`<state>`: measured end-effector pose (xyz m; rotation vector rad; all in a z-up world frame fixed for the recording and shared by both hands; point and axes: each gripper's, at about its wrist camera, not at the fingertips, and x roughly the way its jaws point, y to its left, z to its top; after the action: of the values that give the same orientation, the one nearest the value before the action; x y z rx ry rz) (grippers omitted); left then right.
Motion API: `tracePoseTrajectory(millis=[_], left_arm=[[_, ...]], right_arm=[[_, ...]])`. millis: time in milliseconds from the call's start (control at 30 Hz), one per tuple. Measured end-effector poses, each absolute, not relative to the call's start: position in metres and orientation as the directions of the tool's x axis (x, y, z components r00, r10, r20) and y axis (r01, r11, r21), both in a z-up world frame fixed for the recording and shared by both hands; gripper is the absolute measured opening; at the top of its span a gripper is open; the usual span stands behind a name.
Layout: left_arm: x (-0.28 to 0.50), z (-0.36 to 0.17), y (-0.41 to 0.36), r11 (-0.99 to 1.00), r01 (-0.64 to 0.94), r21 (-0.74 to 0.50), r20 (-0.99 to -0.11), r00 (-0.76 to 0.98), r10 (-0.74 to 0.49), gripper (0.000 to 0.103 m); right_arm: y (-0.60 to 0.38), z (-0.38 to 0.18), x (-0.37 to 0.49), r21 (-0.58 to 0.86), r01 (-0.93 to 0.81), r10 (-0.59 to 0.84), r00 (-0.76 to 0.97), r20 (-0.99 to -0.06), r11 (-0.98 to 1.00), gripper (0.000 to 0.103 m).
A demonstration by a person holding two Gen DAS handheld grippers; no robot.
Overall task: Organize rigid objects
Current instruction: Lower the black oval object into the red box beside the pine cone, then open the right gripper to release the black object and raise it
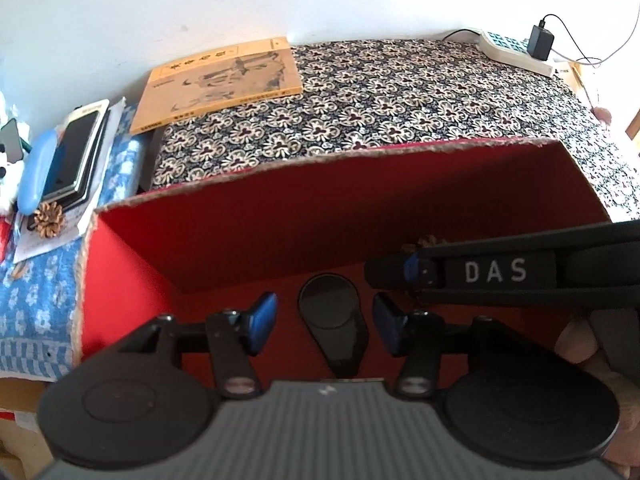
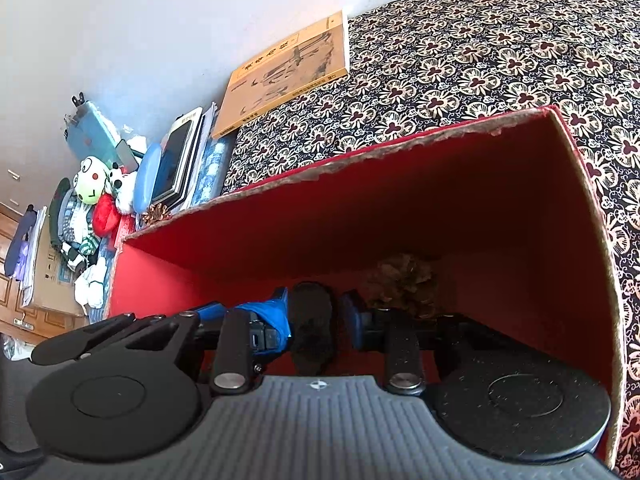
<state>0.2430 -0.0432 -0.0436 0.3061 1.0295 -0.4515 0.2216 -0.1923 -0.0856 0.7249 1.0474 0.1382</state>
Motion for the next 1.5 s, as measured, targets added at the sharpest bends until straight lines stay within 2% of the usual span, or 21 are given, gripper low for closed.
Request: tracePoseTrajectory(millis=[833,1167,1500], left_arm=[[0.243,-0.043,-0.042,0.901,0.419,0.115,-0.858,0.499,-0.123,0.060],[0.240,-0.042,-0.042,0.902,0.412,0.126,-0.848,0.517,-0.118,0.060],[0.239,-0.040,-0.041,0.907,0.404,0.120,-0.839,0.530,-0.125,0.065]], right_arm=[[-0.194,-0.090,0.221,0.568,0.278,0.391,0.494,-0.776,0.775,0.014],[-0.195,-0.084,0.216,0.582,0.237,0.391,0.542,-0.744,0.778,0.015],[-0.194,-0.079,0.213,0.577,0.226,0.368,0.579,-0.727,0.785,0.015]])
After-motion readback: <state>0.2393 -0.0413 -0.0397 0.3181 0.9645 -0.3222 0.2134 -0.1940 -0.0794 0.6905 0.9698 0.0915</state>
